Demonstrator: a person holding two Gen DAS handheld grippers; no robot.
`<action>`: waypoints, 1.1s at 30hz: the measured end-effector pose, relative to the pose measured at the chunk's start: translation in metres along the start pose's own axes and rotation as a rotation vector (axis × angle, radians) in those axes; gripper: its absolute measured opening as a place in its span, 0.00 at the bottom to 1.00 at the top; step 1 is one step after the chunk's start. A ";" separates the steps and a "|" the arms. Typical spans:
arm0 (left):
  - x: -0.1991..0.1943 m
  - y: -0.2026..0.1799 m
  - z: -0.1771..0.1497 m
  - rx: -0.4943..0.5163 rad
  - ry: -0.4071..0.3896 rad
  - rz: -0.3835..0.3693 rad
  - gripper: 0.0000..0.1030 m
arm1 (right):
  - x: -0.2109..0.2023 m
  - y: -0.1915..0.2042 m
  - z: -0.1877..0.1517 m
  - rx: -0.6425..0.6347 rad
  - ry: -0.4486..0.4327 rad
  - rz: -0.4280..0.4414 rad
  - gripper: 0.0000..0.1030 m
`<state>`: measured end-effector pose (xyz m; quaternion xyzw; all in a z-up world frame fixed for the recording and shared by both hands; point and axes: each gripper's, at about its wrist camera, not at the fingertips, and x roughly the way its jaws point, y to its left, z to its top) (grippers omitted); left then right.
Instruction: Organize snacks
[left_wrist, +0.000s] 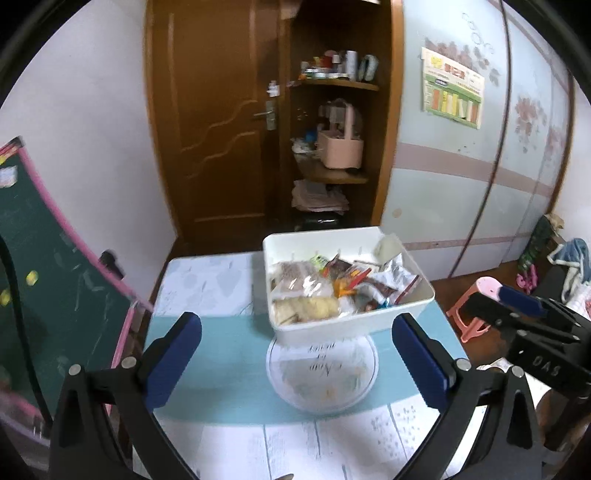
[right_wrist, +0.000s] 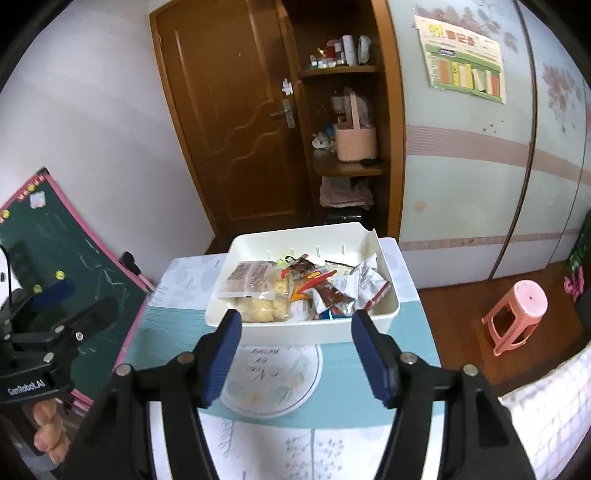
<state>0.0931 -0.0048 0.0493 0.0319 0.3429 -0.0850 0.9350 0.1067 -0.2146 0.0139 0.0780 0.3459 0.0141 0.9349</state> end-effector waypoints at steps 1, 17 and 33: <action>-0.008 -0.001 -0.007 0.000 0.007 0.025 1.00 | -0.008 0.000 -0.005 0.006 -0.008 0.000 0.63; -0.068 0.001 -0.081 -0.062 0.024 0.127 1.00 | -0.061 0.014 -0.090 0.072 0.076 -0.040 0.71; -0.063 -0.001 -0.092 -0.043 0.062 0.173 1.00 | -0.073 0.031 -0.099 0.048 0.060 -0.114 0.72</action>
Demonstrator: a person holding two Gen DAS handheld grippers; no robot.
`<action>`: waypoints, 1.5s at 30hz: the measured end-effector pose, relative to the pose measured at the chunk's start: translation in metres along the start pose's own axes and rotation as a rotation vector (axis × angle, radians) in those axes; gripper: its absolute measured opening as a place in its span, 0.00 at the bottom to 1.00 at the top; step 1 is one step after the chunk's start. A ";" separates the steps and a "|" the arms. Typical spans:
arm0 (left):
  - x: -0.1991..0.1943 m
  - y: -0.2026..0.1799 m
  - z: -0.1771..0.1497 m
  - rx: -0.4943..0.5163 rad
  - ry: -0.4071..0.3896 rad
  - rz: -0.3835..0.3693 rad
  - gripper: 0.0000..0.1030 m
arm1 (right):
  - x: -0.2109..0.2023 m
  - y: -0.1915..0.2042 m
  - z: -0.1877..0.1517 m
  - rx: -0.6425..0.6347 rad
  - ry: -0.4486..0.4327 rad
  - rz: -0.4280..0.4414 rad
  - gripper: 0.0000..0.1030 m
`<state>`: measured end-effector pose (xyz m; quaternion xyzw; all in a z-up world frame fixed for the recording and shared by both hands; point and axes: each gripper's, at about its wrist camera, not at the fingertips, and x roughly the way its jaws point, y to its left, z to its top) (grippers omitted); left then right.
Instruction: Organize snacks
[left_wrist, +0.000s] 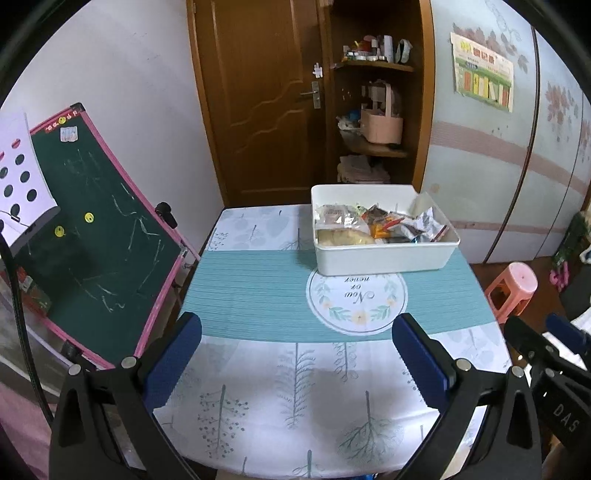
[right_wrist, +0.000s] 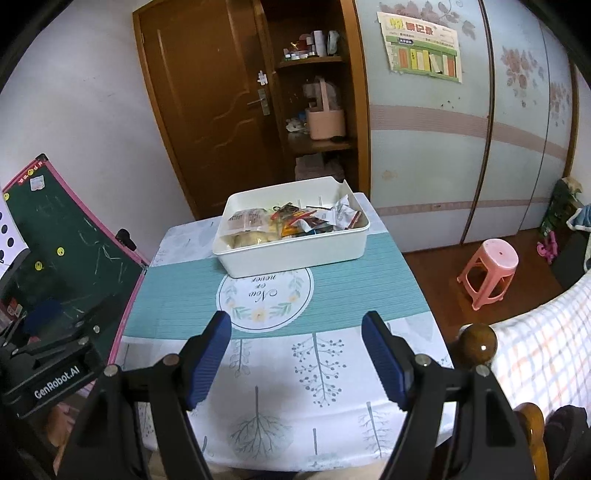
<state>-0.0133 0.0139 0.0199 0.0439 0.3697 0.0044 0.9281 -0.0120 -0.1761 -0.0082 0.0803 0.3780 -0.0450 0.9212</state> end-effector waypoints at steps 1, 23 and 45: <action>0.000 -0.001 -0.001 0.006 0.002 0.003 1.00 | 0.000 0.001 0.000 -0.002 0.005 -0.004 0.72; 0.016 -0.010 -0.014 -0.005 0.089 -0.066 1.00 | 0.002 0.006 -0.009 -0.042 0.015 0.025 0.72; 0.024 -0.008 -0.017 -0.007 0.099 -0.082 1.00 | 0.006 0.010 -0.010 -0.049 0.020 0.039 0.72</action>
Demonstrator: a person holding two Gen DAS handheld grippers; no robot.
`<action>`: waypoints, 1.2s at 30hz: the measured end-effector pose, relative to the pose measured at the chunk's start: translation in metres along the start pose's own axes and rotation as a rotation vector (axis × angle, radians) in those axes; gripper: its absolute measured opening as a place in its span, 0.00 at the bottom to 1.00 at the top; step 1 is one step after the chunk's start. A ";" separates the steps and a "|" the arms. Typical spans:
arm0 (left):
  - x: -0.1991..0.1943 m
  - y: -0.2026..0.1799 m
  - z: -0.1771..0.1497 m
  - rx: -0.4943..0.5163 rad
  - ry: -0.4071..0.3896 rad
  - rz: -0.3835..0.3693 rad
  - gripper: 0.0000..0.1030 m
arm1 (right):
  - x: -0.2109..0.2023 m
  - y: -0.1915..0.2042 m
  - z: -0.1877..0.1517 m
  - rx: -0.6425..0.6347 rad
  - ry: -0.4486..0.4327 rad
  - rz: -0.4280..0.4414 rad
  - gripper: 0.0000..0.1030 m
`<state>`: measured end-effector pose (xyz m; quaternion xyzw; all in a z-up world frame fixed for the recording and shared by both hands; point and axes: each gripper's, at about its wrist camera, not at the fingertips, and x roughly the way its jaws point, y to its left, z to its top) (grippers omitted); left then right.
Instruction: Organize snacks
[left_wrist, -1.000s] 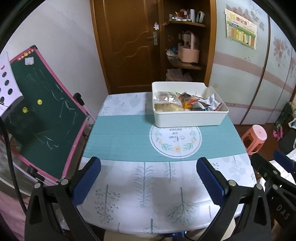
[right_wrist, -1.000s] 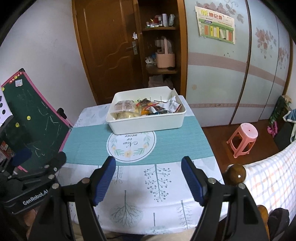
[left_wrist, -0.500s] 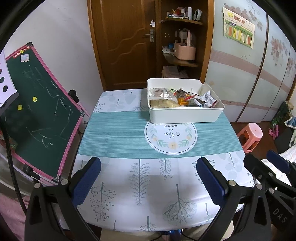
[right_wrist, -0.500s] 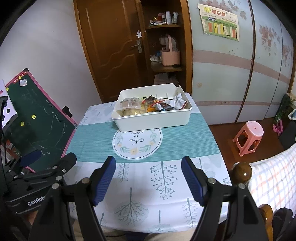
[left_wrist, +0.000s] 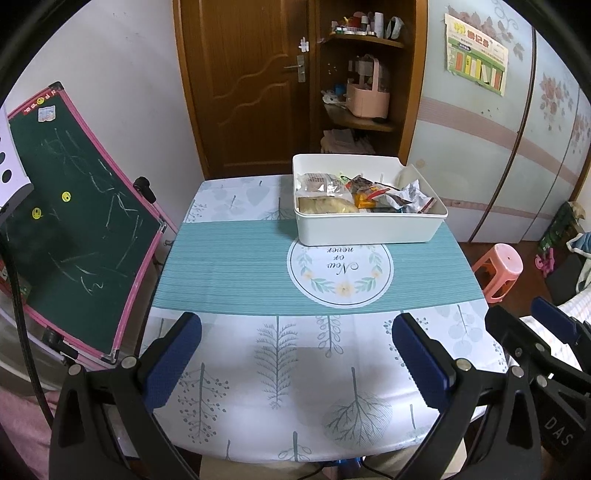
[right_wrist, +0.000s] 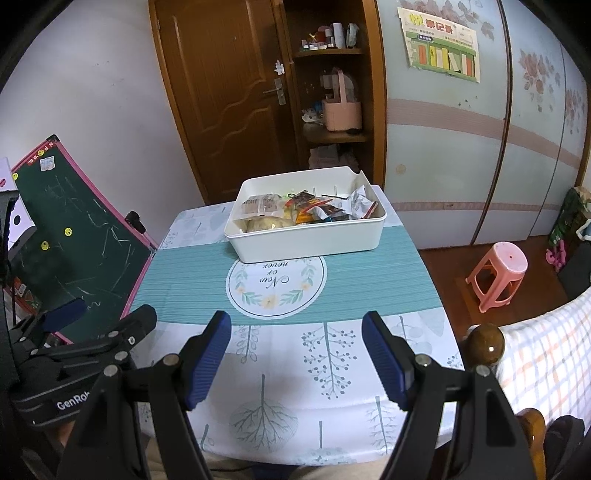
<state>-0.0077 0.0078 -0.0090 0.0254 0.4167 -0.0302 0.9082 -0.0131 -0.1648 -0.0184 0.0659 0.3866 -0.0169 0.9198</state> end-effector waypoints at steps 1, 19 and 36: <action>0.001 0.000 0.000 -0.001 -0.001 0.000 1.00 | 0.000 0.000 0.001 -0.001 -0.001 0.002 0.72; 0.003 0.002 -0.001 0.001 0.010 0.005 1.00 | 0.006 0.000 -0.002 0.004 0.009 0.010 0.72; 0.002 0.001 -0.003 -0.002 0.012 0.000 1.00 | 0.007 0.000 -0.002 0.008 0.008 0.015 0.72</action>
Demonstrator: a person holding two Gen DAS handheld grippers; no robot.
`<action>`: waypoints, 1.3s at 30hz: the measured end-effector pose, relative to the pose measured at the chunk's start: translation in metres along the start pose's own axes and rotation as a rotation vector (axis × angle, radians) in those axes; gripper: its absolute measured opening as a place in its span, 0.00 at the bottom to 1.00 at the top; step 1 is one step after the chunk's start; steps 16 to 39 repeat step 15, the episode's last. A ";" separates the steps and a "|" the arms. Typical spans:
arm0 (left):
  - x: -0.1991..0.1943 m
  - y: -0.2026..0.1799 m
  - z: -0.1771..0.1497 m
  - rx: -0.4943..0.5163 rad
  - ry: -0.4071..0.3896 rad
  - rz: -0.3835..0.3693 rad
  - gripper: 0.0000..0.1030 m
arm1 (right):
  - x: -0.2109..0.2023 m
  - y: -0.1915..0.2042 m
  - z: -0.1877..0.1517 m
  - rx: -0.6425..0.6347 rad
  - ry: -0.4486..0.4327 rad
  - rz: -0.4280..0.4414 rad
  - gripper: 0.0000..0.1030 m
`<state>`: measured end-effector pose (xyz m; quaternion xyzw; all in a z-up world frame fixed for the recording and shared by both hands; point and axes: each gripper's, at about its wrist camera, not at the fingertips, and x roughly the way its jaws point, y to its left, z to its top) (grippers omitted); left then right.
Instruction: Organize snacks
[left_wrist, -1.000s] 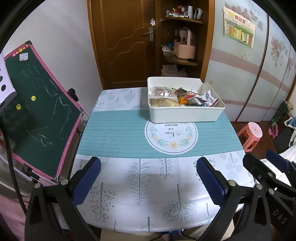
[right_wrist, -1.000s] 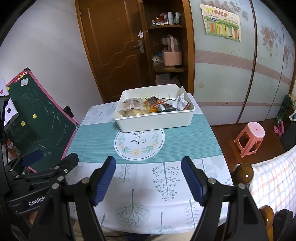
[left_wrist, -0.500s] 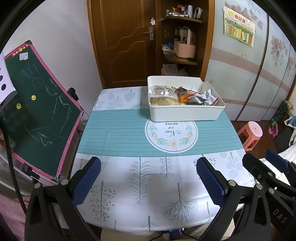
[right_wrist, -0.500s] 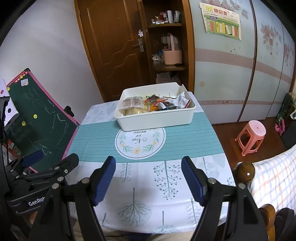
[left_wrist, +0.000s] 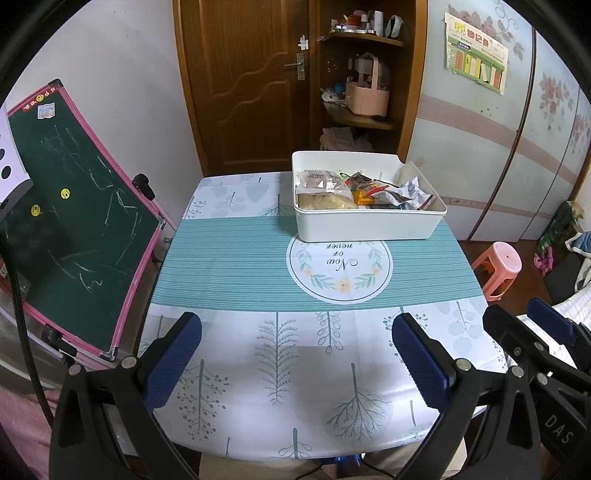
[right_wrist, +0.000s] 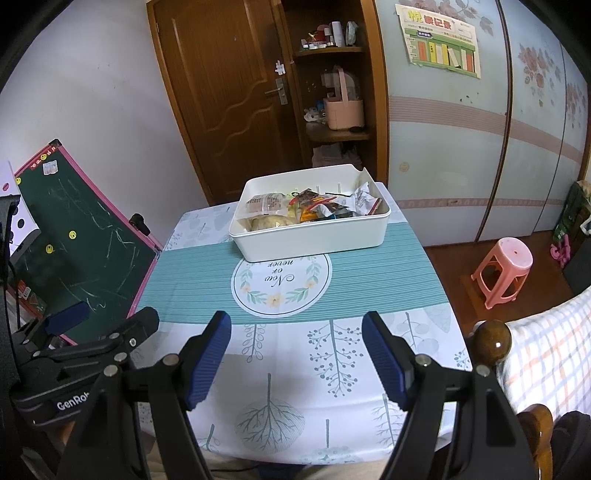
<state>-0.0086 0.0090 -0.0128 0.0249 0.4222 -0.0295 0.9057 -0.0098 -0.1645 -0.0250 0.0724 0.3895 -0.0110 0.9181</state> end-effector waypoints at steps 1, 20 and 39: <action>0.000 0.000 0.000 0.000 0.000 0.000 1.00 | 0.000 0.000 0.000 0.000 0.001 0.000 0.72; 0.000 -0.006 0.000 0.009 0.003 0.000 1.00 | 0.000 0.000 0.000 0.000 0.000 0.000 0.72; 0.000 -0.006 0.000 0.009 0.003 0.000 1.00 | 0.000 0.000 0.000 0.000 0.000 0.000 0.72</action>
